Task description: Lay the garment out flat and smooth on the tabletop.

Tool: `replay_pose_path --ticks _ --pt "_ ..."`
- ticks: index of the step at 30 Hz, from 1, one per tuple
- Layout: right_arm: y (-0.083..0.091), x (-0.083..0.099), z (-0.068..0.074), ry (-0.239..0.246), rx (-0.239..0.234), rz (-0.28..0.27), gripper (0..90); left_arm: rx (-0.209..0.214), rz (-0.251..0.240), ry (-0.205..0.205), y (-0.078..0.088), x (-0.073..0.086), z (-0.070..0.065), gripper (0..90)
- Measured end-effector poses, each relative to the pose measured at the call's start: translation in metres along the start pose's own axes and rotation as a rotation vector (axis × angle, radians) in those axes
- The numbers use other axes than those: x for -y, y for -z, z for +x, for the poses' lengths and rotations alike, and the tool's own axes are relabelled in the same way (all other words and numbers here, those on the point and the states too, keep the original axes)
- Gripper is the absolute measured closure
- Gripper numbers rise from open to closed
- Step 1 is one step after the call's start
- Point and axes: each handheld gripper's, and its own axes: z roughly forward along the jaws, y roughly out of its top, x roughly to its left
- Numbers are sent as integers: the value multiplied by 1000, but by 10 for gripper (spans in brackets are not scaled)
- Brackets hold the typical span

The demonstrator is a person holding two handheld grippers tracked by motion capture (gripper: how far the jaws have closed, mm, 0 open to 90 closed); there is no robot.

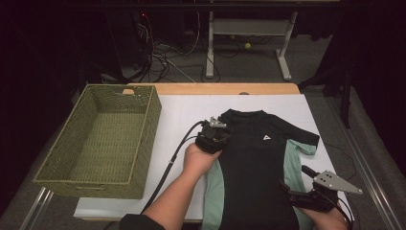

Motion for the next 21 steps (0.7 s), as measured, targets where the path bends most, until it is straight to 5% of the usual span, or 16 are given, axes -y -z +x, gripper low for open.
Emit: replay_pose_path --ticks 7,18,21 --pt "0 0 0 2 -2 -1 37 41 12 -48 -5 -5 -19 808" --pt "0 0 1 4 -3 2 37 45 93 -53 -24 12 -22 801" --pt "0 0 1 6 -4 1 37 66 72 -53 -21 11 -21 685"
